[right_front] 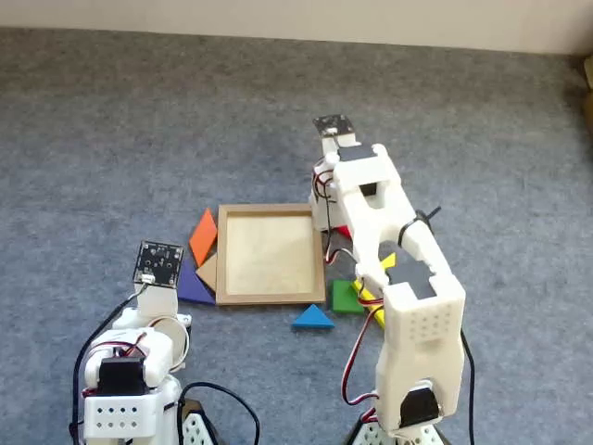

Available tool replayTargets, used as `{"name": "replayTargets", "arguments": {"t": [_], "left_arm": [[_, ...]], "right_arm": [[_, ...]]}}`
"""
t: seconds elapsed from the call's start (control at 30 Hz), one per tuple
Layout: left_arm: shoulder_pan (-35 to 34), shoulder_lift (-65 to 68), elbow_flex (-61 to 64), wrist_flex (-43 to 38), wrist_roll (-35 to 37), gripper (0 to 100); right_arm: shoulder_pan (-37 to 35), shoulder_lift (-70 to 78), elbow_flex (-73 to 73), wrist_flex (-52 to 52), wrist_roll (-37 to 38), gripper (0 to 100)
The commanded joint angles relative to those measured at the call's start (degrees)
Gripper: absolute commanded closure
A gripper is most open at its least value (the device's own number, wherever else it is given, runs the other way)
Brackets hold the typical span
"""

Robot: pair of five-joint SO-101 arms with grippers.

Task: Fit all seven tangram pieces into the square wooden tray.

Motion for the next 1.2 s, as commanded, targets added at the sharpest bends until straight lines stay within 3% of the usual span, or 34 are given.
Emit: {"name": "replayTargets", "arguments": {"t": [0.0, 0.43, 0.93, 1.17], "left_arm": [[1.01, -2.95, 1.1, 0.35, 0.26, 100], [1.01, -2.95, 1.1, 0.35, 0.26, 100], [1.01, -2.95, 1.1, 0.35, 0.26, 100], [1.01, -2.95, 1.1, 0.35, 0.26, 100]], "right_arm": [[0.4, -1.27, -3.56, -1.27, -1.93, 61.6], [2.15, -1.27, -3.47, -3.3, -7.3, 61.6], [1.89, -1.01, -3.3, -3.21, -8.0, 61.6], [1.63, -1.27, -3.47, -3.47, -12.84, 61.6]]}}
